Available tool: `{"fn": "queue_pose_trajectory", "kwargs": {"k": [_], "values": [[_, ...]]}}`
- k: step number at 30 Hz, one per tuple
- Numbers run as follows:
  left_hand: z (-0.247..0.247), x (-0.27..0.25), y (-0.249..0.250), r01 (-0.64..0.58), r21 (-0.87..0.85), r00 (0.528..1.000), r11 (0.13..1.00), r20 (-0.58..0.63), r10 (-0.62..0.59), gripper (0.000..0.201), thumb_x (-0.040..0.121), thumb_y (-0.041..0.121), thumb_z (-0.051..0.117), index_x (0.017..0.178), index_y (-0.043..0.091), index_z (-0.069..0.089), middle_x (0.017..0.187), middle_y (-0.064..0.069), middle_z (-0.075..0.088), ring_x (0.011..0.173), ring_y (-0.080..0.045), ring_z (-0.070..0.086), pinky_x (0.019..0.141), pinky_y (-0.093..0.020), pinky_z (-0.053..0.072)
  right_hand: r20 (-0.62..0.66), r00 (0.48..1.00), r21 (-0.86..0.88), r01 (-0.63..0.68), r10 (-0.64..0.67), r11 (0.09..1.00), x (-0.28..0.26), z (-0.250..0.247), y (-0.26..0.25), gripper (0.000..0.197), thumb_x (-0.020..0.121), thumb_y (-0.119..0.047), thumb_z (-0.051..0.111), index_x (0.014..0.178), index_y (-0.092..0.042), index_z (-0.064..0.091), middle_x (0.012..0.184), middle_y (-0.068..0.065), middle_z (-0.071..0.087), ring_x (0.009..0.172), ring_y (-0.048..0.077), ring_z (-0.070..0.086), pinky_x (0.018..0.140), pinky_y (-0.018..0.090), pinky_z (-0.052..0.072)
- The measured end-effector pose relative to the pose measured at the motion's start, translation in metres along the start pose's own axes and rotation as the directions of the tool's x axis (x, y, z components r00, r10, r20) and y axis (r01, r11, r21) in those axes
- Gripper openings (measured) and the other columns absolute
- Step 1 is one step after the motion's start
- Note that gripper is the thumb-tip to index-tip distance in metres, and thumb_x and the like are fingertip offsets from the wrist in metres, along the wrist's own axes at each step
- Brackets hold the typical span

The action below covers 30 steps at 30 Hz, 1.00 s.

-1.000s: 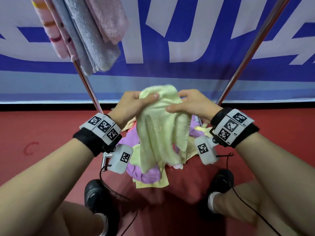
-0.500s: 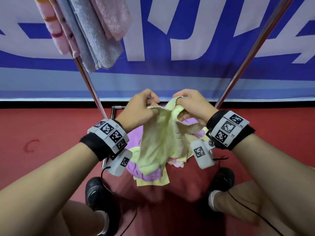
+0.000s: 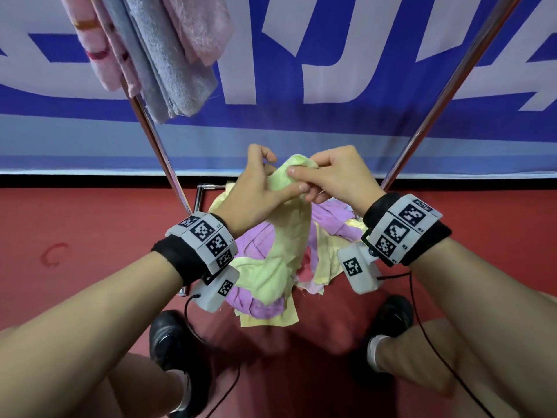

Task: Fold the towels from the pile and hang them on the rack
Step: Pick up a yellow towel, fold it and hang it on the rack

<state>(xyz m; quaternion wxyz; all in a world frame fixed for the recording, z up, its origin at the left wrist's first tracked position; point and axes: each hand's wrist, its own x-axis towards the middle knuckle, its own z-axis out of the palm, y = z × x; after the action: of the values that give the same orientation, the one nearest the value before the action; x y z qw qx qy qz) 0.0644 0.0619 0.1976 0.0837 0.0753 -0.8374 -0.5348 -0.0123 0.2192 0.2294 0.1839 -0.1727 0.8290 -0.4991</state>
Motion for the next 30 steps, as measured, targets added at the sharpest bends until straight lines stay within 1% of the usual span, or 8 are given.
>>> {"fn": "queue_pose_trajectory", "kwargs": {"k": [2, 6, 11, 13, 17, 23, 26, 30], "values": [[0.000, 0.003, -0.004, 0.010, 0.064, 1.000, 0.998, -0.014, -0.009, 0.064, 0.073, 0.033, 0.088, 0.116, 0.020, 0.043, 0.083, -0.003, 0.067, 0.070, -0.017, 0.061, 0.068, -0.033, 0.051, -0.055, 0.995, -0.140, 0.074, -0.083, 0.987, 0.005, -0.001, 0.004, 0.036, 0.081, -0.042, 0.084, 0.071, -0.008, 0.074, 0.064, 0.012, 0.057, 0.058, 0.013, 0.049, 0.060, 0.029, 0.042], [-0.006, 0.012, -0.007, 0.047, 0.122, 0.997, 0.991, 0.060, -0.055, 0.037, 0.073, 0.028, 0.089, 0.099, 0.018, 0.066, 0.087, -0.008, 0.073, 0.074, -0.017, 0.064, 0.075, -0.040, 0.053, -0.093, 0.984, -0.169, 0.137, -0.155, 0.976, 0.006, -0.006, 0.007, 0.020, 0.076, -0.045, 0.087, 0.077, -0.026, 0.081, 0.080, 0.007, 0.072, 0.076, 0.012, 0.063, 0.079, 0.043, 0.055], [-0.012, 0.012, -0.008, 0.101, 0.142, 0.982, 0.985, 0.143, -0.121, 0.020, 0.088, 0.031, 0.076, 0.091, 0.011, 0.075, 0.077, 0.000, 0.072, 0.062, -0.003, 0.056, 0.063, -0.022, 0.046, -0.078, 0.994, -0.053, 0.077, -0.081, 0.996, 0.007, -0.016, 0.008, 0.020, 0.081, -0.017, 0.087, 0.095, -0.012, 0.073, 0.068, 0.004, 0.076, 0.059, 0.010, 0.071, 0.058, 0.023, 0.057], [-0.012, 0.012, -0.010, 0.108, 0.156, 0.981, 0.982, 0.146, -0.131, 0.023, 0.093, 0.033, 0.069, 0.093, 0.011, 0.075, 0.077, 0.002, 0.071, 0.063, -0.003, 0.057, 0.067, -0.023, 0.048, -0.038, 0.996, -0.046, 0.079, -0.081, 0.996, 0.007, -0.014, 0.009, 0.014, 0.089, -0.014, 0.079, 0.100, -0.013, 0.070, 0.073, 0.005, 0.077, 0.063, 0.014, 0.074, 0.062, 0.025, 0.058], [-0.010, 0.009, -0.011, 0.158, 0.012, 0.975, 0.987, 0.159, -0.158, 0.049, 0.096, 0.046, 0.058, 0.086, 0.000, 0.070, 0.077, -0.013, 0.072, 0.069, -0.020, 0.062, 0.076, -0.047, 0.057, 0.039, 0.995, -0.002, 0.089, -0.089, 0.996, 0.007, -0.006, 0.009, 0.021, 0.099, -0.013, 0.063, 0.119, -0.020, 0.063, 0.090, 0.014, 0.077, 0.083, 0.030, 0.074, 0.088, 0.044, 0.059], [-0.015, 0.006, -0.006, 0.136, -0.080, 0.985, 0.987, 0.114, -0.127, 0.064, 0.096, 0.053, 0.057, 0.083, -0.010, 0.063, 0.073, -0.010, 0.061, 0.068, -0.016, 0.051, 0.066, -0.031, 0.039, 0.060, 0.992, 0.054, 0.111, -0.114, 0.992, 0.003, 0.001, 0.008, 0.031, 0.077, -0.017, 0.090, 0.102, -0.009, 0.073, 0.087, -0.002, 0.075, 0.079, 0.004, 0.070, 0.076, 0.023, 0.058], [-0.022, 0.007, -0.004, 0.146, -0.075, 0.979, 0.986, 0.152, -0.133, 0.037, 0.085, 0.035, 0.079, 0.094, 0.001, 0.068, 0.080, -0.005, 0.067, 0.068, -0.012, 0.059, 0.063, -0.026, 0.047, -0.014, 0.995, 0.045, 0.098, -0.097, 0.994, 0.010, -0.008, 0.011, 0.019, 0.081, -0.015, 0.087, 0.094, -0.016, 0.074, 0.075, -0.005, 0.074, 0.070, 0.006, 0.070, 0.070, 0.024, 0.057], [-0.038, 0.011, -0.005, 0.138, 0.006, 0.961, 0.990, 0.240, -0.135, 0.030, 0.077, 0.009, 0.085, 0.095, 0.016, 0.062, 0.083, 0.000, 0.069, 0.069, -0.008, 0.063, 0.060, -0.025, 0.052, -0.006, 0.995, 0.024, 0.098, -0.098, 0.995, 0.017, -0.026, 0.012, 0.024, 0.093, -0.008, 0.073, 0.116, -0.014, 0.071, 0.080, 0.017, 0.067, 0.075, 0.025, 0.063, 0.072, 0.035, 0.052]]}}
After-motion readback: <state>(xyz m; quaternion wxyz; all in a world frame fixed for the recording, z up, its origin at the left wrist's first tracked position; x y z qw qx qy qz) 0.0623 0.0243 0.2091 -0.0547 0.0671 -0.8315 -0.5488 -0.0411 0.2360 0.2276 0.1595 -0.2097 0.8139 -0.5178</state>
